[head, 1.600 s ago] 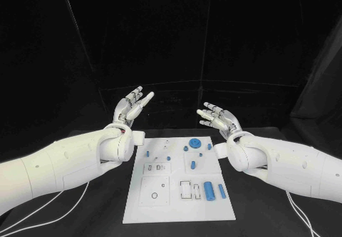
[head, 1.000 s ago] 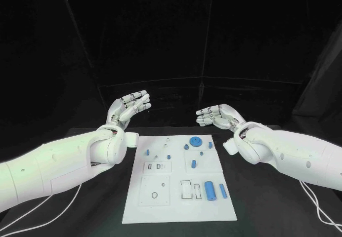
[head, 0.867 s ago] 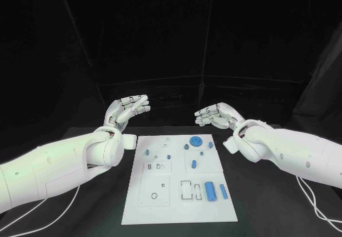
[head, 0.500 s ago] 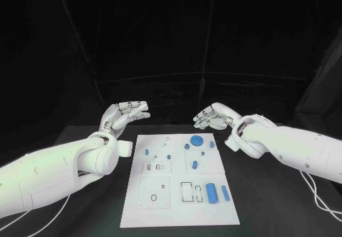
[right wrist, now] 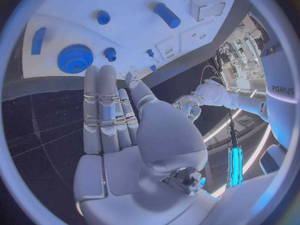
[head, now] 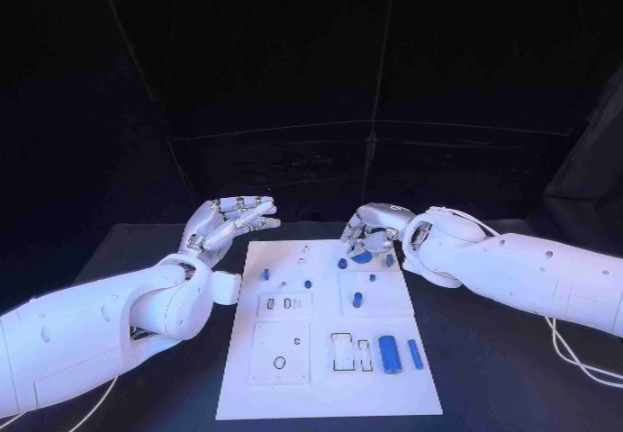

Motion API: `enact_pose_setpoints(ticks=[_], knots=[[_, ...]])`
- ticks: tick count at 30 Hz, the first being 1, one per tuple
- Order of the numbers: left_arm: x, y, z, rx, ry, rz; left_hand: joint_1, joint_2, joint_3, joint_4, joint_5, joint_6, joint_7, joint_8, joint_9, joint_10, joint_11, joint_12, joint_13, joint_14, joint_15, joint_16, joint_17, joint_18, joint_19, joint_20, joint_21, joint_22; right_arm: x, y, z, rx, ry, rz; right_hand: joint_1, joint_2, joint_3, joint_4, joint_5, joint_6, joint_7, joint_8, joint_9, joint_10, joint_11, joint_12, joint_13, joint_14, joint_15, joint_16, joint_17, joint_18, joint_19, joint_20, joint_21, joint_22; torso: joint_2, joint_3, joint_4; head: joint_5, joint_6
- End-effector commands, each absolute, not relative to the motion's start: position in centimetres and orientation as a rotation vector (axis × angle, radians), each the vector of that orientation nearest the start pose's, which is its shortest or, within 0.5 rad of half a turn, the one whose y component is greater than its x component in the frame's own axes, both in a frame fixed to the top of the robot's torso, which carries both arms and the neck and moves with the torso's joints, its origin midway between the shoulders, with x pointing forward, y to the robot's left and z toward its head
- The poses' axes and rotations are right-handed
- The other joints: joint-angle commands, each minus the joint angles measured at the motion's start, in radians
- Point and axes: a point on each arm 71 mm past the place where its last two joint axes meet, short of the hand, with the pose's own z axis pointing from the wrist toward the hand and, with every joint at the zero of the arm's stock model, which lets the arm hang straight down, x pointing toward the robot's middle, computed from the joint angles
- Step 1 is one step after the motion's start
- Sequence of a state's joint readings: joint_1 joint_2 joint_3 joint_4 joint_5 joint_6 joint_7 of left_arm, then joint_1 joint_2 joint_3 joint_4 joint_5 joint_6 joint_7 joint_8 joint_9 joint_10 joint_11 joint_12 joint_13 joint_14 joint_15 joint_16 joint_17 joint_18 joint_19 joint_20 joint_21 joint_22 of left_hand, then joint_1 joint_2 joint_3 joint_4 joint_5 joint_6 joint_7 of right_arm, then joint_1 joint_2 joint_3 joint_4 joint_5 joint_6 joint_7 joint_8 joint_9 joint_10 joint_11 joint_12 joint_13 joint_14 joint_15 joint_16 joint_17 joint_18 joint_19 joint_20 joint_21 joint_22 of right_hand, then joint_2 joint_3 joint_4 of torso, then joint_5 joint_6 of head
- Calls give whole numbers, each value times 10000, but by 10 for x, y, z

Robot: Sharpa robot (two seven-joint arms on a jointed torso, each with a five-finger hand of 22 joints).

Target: Assemble the parts on the task board

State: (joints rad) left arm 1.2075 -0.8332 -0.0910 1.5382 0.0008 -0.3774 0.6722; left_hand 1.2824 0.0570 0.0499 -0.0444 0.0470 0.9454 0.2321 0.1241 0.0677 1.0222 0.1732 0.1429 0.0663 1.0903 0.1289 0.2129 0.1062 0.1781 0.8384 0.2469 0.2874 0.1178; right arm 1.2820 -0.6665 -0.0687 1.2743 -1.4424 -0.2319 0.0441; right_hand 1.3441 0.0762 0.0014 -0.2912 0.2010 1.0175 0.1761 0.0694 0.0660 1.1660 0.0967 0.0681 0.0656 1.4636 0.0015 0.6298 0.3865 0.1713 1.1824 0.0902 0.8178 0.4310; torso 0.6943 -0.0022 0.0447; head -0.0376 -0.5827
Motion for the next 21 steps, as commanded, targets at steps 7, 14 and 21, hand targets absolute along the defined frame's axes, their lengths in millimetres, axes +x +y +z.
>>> enact_pose_setpoints(ticks=[7, 14, 21], knots=[[480, 199, -172, -9391, 12059, -16730, -59, 90, -31, -58, 29, 58, 29, -116, -24, 39, 47, -148, -23, 11, 21, -150, -37, 65, 109, -3, -34, -51, 536, -164, -172, -4370, 16778, 5490, -160, 30, 260, 26, -12, -136, -1, -51, -8, -154, 54, -11, 6, 25, 99, 979, 644, -348, 694, 83, 2663, 3251, 214, 15, 44, -5, -33], [479, 198, -172, -9404, 12088, -16789, -67, 98, -33, -69, 29, 55, 37, -138, -26, 30, 55, -179, -25, 3, 28, -180, -45, 64, 109, 1, -51, -67, 538, -157, -175, -4548, 17014, 5336, -183, 0, 434, 30, -59, -219, -8, -52, -8, -290, 82, -21, -6, -128, 122, 1204, 785, -460, 811, 126, 3495, 4248, 254, 27, 70, -1, -28], [479, 198, -172, -9419, 12122, -16806, -68, 102, -33, -72, 29, 54, 39, -144, -27, 26, 57, -189, -26, 0, 30, -189, -48, 63, 109, 2, -56, -71, 542, -155, -177, -4641, 17153, 5153, -159, 10, 569, 29, -71, -241, 3, -51, -8, -357, 98, -24, -9, -187, 132, 1286, 829, -499, 830, 147, 3804, 4612, 261, 22, 80, 3, -56]])
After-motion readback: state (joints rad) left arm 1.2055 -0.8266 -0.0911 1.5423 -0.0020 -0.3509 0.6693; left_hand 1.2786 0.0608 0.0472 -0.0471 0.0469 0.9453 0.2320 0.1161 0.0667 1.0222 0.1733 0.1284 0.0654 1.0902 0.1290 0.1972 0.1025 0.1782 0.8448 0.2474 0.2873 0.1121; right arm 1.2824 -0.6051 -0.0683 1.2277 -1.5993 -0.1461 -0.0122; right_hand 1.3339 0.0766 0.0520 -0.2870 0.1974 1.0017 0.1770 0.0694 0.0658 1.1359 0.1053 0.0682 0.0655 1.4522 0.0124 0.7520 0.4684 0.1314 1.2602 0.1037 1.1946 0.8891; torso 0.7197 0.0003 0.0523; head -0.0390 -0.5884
